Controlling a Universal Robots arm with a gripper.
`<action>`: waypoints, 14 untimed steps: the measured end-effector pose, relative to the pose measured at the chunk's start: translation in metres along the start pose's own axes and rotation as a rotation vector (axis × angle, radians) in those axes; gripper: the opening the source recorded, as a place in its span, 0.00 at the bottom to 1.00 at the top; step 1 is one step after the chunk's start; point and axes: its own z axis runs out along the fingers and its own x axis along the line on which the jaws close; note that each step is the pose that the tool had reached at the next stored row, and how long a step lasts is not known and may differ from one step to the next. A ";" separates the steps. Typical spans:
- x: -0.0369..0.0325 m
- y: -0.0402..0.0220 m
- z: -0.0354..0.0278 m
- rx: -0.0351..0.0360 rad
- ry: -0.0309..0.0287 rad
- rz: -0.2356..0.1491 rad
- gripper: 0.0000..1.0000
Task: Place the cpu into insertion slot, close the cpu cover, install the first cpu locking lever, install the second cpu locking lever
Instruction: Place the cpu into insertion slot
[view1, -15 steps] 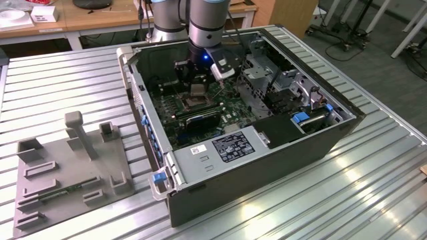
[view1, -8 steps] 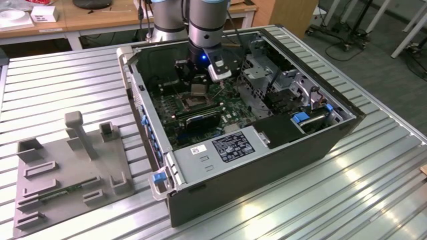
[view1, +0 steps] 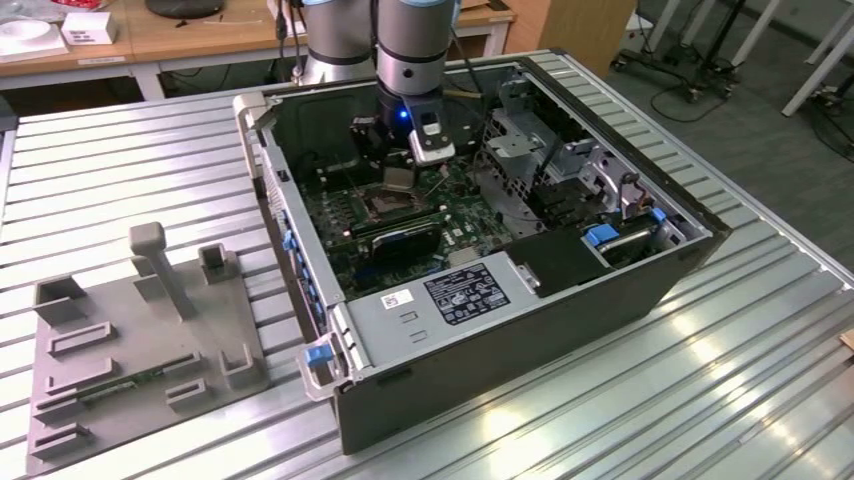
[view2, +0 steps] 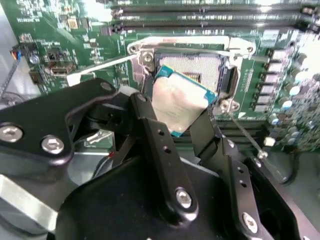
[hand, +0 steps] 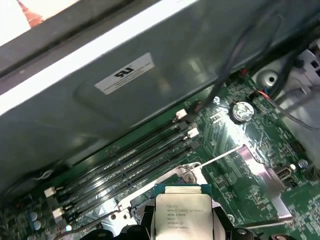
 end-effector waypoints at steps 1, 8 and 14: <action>0.0000 0.0000 0.0000 0.0000 0.0000 0.000 0.54; 0.0047 -0.0029 -0.0003 -0.0002 -0.0004 0.000 0.54; 0.0071 -0.0044 0.0000 -0.0013 -0.0091 0.063 0.54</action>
